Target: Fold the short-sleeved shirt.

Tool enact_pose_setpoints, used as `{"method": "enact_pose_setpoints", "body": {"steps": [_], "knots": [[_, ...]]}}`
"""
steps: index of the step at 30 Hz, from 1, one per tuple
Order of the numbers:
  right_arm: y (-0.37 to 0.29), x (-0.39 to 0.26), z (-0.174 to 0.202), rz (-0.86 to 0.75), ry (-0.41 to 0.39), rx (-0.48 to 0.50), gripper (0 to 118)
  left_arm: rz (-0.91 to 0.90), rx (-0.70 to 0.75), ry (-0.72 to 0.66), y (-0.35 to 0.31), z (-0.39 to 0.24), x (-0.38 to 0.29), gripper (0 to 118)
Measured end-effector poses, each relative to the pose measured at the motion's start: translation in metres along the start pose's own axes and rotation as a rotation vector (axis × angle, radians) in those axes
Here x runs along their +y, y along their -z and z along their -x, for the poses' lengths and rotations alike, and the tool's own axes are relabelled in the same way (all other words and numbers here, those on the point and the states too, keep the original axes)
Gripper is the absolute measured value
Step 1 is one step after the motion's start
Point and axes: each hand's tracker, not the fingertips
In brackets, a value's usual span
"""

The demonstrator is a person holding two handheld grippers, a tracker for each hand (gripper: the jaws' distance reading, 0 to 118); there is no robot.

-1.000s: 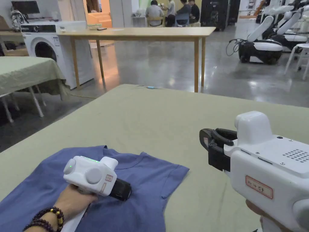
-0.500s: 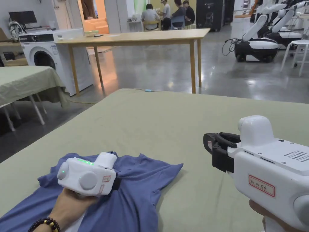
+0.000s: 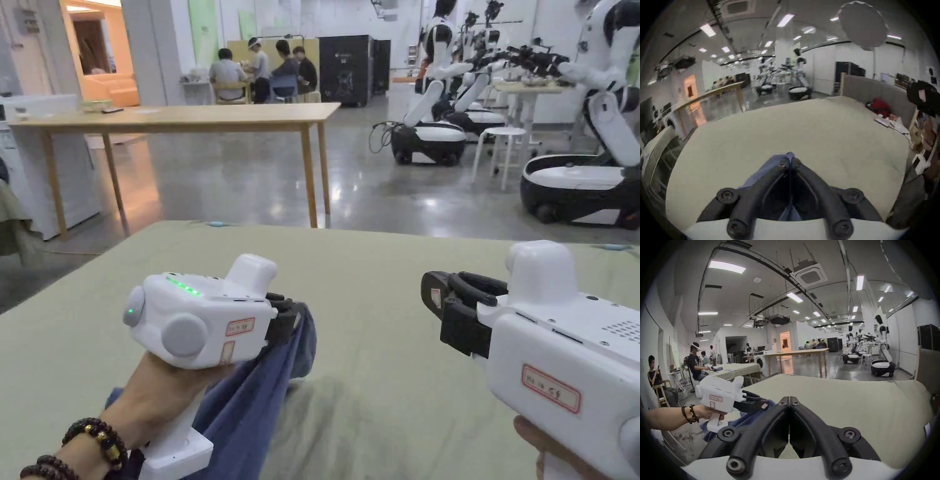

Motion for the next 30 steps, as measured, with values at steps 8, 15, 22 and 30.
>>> {"method": "enact_pose_setpoints", "body": {"steps": [8, 15, 22, 30], "knots": [[-0.117, 0.022, -0.073, -0.081, -0.014, -0.231, 0, -0.164, -0.32, 0.134, 0.084, -0.175, 0.134, 0], [-0.183, 0.021, -0.127, -0.105, 0.005, -0.397, 0, -0.039, -0.515, 0.19, 0.188, -0.308, 0.156, 0], [-0.206, -0.002, -0.164, -0.071, 0.043, -0.465, 0, 0.268, -0.49, 0.241, 0.294, -0.384, 0.011, 0], [-0.215, -0.017, -0.175, -0.032, 0.054, -0.493, 0, 0.34, -0.463, 0.21, 0.306, -0.383, -0.003, 14]]}}
